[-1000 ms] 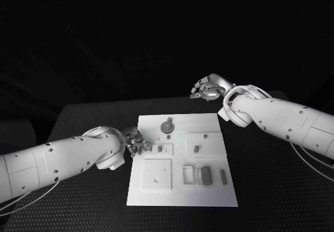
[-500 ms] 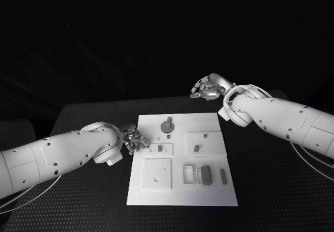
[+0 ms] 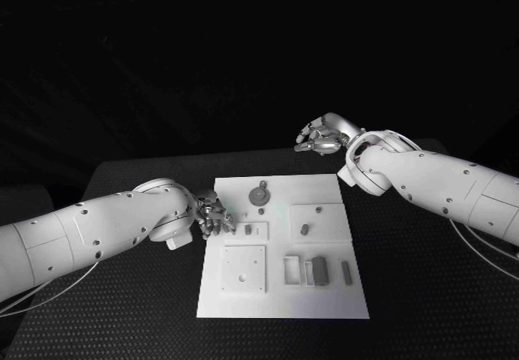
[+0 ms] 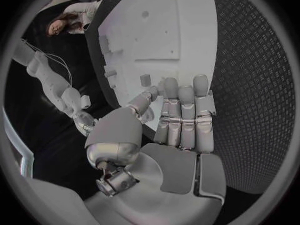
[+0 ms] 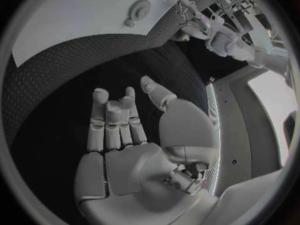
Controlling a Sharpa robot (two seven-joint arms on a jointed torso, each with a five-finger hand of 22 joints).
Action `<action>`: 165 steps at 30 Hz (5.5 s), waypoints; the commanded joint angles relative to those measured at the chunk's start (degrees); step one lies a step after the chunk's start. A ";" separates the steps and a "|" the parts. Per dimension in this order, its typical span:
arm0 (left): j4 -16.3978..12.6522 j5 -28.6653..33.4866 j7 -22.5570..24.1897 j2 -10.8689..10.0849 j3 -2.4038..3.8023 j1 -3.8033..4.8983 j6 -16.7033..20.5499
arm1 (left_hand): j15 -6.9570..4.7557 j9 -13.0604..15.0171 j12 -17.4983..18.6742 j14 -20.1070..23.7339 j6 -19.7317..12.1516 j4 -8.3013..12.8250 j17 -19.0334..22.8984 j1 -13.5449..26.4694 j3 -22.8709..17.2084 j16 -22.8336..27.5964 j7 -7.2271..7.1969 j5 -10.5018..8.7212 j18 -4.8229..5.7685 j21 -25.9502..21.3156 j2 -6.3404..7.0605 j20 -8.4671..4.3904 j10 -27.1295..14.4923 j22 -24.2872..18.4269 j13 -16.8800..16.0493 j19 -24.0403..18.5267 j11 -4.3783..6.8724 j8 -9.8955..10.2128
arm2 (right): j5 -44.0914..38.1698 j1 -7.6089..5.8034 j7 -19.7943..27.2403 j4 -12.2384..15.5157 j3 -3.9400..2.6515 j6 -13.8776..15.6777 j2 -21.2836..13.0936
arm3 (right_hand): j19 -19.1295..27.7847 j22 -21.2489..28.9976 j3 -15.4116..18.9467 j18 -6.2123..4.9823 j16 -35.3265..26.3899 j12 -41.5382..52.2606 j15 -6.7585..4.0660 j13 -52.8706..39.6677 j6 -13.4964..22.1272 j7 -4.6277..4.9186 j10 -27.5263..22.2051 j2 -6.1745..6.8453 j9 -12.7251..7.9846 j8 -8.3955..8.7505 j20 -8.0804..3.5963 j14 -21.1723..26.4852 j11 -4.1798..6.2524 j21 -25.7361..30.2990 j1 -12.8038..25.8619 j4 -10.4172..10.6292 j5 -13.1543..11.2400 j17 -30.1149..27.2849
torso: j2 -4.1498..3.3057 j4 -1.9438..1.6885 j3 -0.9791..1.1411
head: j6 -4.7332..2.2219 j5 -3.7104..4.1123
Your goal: Assemble the parts on the task board
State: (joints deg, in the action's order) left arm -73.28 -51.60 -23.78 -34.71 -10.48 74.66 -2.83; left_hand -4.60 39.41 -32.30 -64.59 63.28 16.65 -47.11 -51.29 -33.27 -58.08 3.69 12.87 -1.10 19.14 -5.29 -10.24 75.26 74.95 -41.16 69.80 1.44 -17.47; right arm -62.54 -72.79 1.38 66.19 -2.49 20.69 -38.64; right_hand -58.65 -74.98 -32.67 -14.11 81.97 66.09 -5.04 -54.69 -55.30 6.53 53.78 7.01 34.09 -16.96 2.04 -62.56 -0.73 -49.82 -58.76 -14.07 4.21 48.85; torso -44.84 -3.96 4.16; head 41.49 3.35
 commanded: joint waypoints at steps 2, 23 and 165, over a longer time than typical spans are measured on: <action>-0.40 -1.84 -0.79 0.42 0.03 0.11 -2.69 | -0.38 5.09 -0.50 -0.05 0.54 -0.01 -0.03 -0.94 -0.24 -0.46 -0.65 2.93 -0.76 0.40 -0.37 -0.31 1.31 1.50 -0.12 -0.27 1.63 -0.25 | -0.02 0.03 0.56 0.03 -0.03 -0.80 0.06 | 0.32 -0.87 0.14 -0.89 -0.02 0.37 -0.13 0.09 0.03 0.49 -0.46 -0.28 -0.04 0.27 0.08 0.45 -0.08 0.37 0.11 -0.04 0.34 -0.08 | 0.04 -0.05 -0.01 | 0.13 0.06; -0.73 -4.66 -1.68 0.27 -0.01 0.10 -0.29 | -0.46 5.37 -0.79 -0.02 0.47 -0.05 0.05 -0.84 -0.24 -0.71 -0.65 2.82 -0.75 0.76 -0.38 -0.38 1.24 1.47 -0.24 -0.35 1.64 -0.16 | -0.01 0.07 0.61 -0.02 -0.03 -0.83 0.06 | 0.32 -0.87 0.16 -0.89 -0.02 0.39 -0.12 0.12 0.03 0.49 -0.47 -0.27 -0.03 0.28 0.09 0.46 -0.08 0.38 0.15 -0.03 0.34 -0.10 | 0.00 -0.08 -0.07 | 0.25 0.00; -1.99 -6.87 -5.37 0.28 -0.42 -0.01 -0.49 | -1.08 5.15 -3.93 -1.18 2.44 0.14 0.89 0.36 -1.44 -3.64 -1.36 5.90 -1.06 4.13 0.13 -1.03 2.39 1.44 -1.38 -0.04 2.41 0.92 | -0.12 0.08 0.71 0.17 -0.03 -1.08 -0.19 | 0.36 -0.89 0.12 -0.89 0.02 0.51 -0.11 0.31 0.04 0.50 -0.54 -0.27 -0.01 0.31 0.09 0.53 -0.09 0.43 0.07 -0.18 0.34 -0.20 | 0.01 -0.08 -0.05 | 0.91 0.12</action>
State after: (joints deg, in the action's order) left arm -75.60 -58.22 -28.15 -34.32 -10.70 74.81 -2.44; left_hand -5.12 44.36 -35.89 -65.53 64.05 16.51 -46.23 -50.36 -33.15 -61.41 3.76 17.29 -1.02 22.91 -4.92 -10.80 75.80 74.91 -42.48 69.65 1.77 -16.36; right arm -62.52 -72.74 1.49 66.31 -2.49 20.27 -38.86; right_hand -58.64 -74.98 -32.67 -14.10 81.97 66.31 -5.05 -54.47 -55.22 6.66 53.58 7.01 34.09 -16.97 2.04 -62.53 -0.94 -49.60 -58.76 -14.07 4.21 48.74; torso -44.81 -4.02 4.07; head 42.35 3.46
